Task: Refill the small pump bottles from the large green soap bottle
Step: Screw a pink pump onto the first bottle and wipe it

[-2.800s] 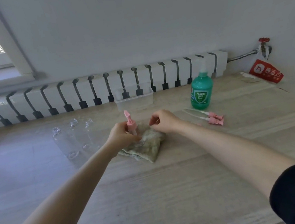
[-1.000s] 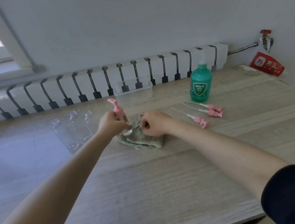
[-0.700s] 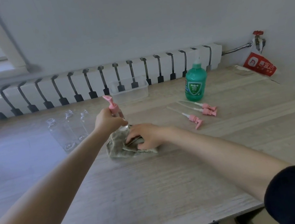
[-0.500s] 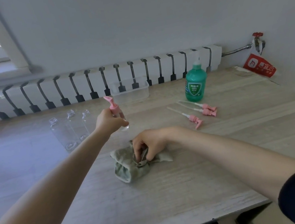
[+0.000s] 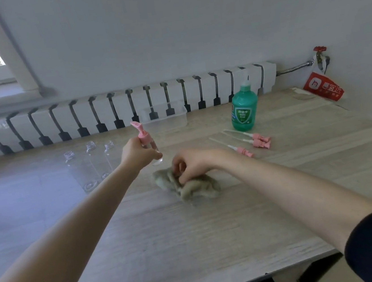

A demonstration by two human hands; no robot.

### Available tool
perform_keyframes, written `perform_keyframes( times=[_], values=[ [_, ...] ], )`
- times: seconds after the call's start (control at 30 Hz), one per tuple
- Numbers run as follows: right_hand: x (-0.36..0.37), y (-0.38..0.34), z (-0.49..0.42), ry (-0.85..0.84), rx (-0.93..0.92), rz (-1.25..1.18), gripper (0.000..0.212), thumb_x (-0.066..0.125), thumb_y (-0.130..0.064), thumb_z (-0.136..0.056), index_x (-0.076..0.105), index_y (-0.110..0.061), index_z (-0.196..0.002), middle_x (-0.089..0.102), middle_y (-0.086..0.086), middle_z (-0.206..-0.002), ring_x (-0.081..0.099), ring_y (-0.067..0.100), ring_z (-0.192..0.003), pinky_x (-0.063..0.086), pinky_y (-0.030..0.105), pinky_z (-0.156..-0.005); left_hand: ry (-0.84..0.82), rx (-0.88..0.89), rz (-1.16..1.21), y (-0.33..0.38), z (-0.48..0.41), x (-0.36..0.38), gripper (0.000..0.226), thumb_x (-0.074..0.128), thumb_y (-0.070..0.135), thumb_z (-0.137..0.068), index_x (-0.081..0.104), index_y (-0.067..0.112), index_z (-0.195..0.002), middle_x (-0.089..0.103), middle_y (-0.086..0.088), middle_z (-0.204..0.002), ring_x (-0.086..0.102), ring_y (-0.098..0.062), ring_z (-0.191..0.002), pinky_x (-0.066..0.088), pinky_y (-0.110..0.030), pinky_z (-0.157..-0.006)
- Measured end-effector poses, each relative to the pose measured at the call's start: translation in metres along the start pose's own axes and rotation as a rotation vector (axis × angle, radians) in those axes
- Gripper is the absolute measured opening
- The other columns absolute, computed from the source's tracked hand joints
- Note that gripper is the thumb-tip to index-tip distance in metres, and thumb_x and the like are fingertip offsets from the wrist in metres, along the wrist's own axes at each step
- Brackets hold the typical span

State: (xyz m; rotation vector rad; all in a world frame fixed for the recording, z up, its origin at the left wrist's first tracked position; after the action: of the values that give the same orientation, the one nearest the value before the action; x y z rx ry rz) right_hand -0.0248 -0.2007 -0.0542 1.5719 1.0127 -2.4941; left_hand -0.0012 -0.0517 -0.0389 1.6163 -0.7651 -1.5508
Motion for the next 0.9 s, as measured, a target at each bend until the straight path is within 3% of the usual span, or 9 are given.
perform_keyframes(
  times=[0.1, 0.2, 0.3, 0.37, 0.53, 0.67, 0.77, 0.9],
  values=[
    [0.039, -0.016, -0.003, -0.236, -0.071, 0.227, 0.023, 0.079, -0.022, -0.066, 0.06, -0.021, -0.079, 0.062, -0.005, -0.079, 0.056, 0.015, -0.07, 0.048, 0.029, -0.061, -0.011, 0.004, -0.019, 0.001, 0.001, 0.004, 0.025, 0.075, 0.003, -0.072, 0.056, 0.014, -0.085, 0.063, -0.013, -0.099, 0.06, -0.025, -0.091, 0.054, -0.038, -0.086],
    [0.028, -0.006, -0.012, -0.139, -0.041, 0.302, 0.023, 0.078, -0.025, -0.065, 0.057, -0.02, -0.073, 0.062, -0.001, -0.078, 0.055, 0.017, -0.068, 0.044, 0.027, -0.059, -0.023, 0.001, -0.025, 0.0, 0.002, 0.008, 0.024, 0.075, 0.002, -0.072, 0.057, 0.014, -0.083, 0.063, -0.013, -0.098, 0.059, -0.024, -0.088, 0.054, -0.038, -0.086],
    [-0.001, 0.025, -0.012, 0.062, 0.029, 0.289, 0.021, 0.072, -0.026, -0.073, 0.061, -0.02, -0.091, 0.063, 0.0, -0.091, 0.058, 0.019, -0.081, 0.047, 0.026, -0.065, -0.034, 0.005, -0.013, 0.001, 0.004, 0.011, 0.025, 0.074, 0.0, -0.072, 0.056, 0.014, -0.082, 0.063, -0.013, -0.099, 0.06, -0.026, -0.091, 0.053, -0.039, -0.087],
    [-0.009, 0.047, -0.011, 0.117, 0.055, 0.18, 0.025, 0.07, -0.025, -0.077, 0.063, -0.021, -0.101, 0.062, -0.001, -0.1, 0.058, 0.019, -0.091, 0.051, 0.031, -0.077, -0.041, 0.015, -0.007, 0.001, 0.005, 0.012, 0.026, 0.074, 0.0, -0.072, 0.055, 0.014, -0.082, 0.063, -0.013, -0.099, 0.06, -0.025, -0.09, 0.053, -0.038, -0.087],
    [-0.024, 0.053, -0.004, 0.263, -0.035, -0.235, 0.018, 0.078, -0.019, -0.075, 0.066, -0.022, -0.089, 0.066, -0.007, -0.091, 0.062, 0.012, -0.09, 0.051, 0.026, -0.083, -0.03, 0.021, 0.008, 0.005, 0.002, 0.01, 0.024, 0.075, 0.001, -0.072, 0.057, 0.012, -0.084, 0.065, -0.015, -0.099, 0.062, -0.029, -0.094, 0.053, -0.042, -0.089],
    [-0.037, 0.045, -0.006, 0.405, -0.129, -0.619, 0.018, 0.066, -0.004, -0.084, 0.064, -0.019, -0.094, 0.067, 0.003, -0.103, 0.062, 0.018, -0.101, 0.051, 0.036, -0.094, 0.032, 0.046, 0.033, 0.011, 0.0, 0.0, 0.023, 0.075, 0.002, -0.072, 0.059, 0.011, -0.086, 0.065, -0.015, -0.097, 0.063, -0.029, -0.091, 0.055, -0.041, -0.086],
    [-0.036, 0.043, -0.006, 0.325, -0.182, -0.999, 0.027, 0.054, 0.007, -0.088, 0.059, -0.017, -0.098, 0.065, 0.006, -0.102, 0.062, 0.02, -0.099, 0.051, 0.036, -0.09, 0.097, 0.07, 0.065, 0.017, -0.001, -0.009, 0.023, 0.075, 0.003, -0.073, 0.06, 0.009, -0.089, 0.065, -0.014, -0.094, 0.063, -0.027, -0.088, 0.054, -0.039, -0.083],
    [-0.022, 0.058, -0.005, 0.306, -0.015, -0.842, 0.03, 0.058, 0.002, -0.086, 0.059, -0.027, -0.091, 0.063, -0.003, -0.096, 0.055, 0.017, -0.098, 0.041, 0.039, -0.087, 0.117, 0.098, 0.09, 0.024, -0.001, -0.004, 0.024, 0.075, 0.002, -0.071, 0.062, 0.007, -0.091, 0.066, -0.011, -0.092, 0.062, -0.021, -0.084, 0.051, -0.033, -0.076]
  ],
)
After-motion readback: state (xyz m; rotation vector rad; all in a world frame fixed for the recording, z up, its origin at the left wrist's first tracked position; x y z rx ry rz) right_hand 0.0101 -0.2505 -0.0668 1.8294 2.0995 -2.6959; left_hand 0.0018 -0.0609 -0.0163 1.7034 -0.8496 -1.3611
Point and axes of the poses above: each hand's wrist, its own z-axis away from the middle knuckle, its own x-axis out of the palm, y = z × x, the point moved 5 cm from there along -z, towards the middle knuckle
